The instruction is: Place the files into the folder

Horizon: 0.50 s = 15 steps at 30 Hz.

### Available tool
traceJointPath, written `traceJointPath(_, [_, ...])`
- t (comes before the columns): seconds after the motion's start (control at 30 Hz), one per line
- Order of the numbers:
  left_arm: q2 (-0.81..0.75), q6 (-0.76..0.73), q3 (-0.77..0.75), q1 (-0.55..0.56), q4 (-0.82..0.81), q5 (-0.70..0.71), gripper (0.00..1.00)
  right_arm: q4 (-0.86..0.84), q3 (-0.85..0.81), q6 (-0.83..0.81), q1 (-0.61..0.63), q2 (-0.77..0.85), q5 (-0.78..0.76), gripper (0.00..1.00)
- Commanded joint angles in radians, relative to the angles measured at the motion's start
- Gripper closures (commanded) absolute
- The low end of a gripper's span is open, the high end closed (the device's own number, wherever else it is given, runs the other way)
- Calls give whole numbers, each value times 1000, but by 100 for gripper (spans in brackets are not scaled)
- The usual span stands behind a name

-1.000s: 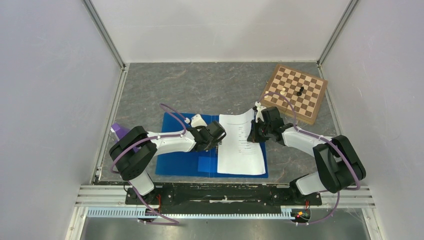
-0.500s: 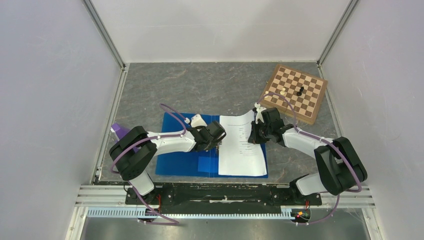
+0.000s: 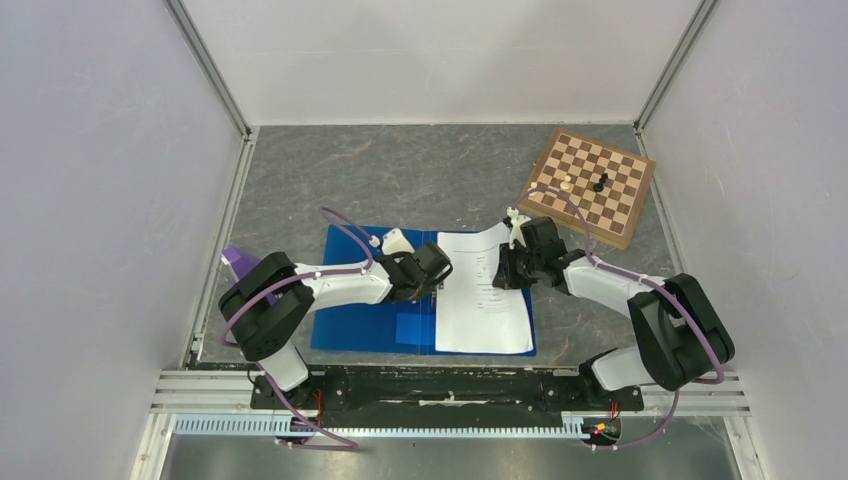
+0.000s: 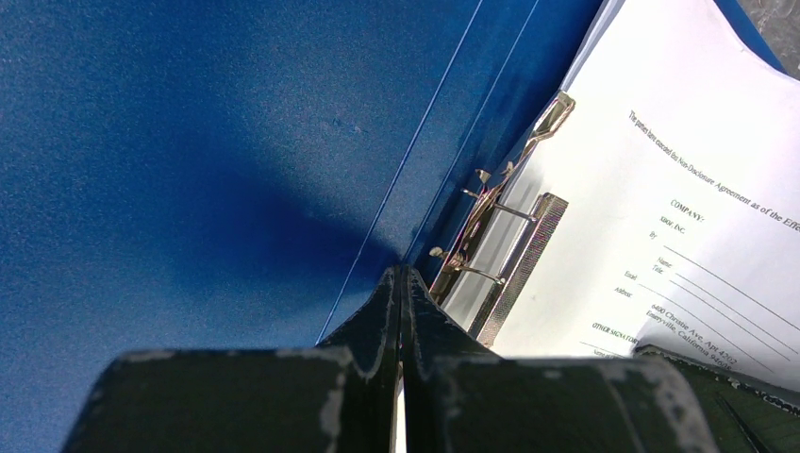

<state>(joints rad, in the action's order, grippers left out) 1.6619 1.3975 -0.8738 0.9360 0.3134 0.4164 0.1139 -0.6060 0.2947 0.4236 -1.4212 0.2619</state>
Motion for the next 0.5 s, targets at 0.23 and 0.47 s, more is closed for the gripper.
traceJointPath(0.23, [17,31,-13,14,56,5,98,15,-1,4,6,49,-62,39])
traceJointPath(0.47, [12,31,-16,14,64,10,98,39,10,16,6,79,-98,22])
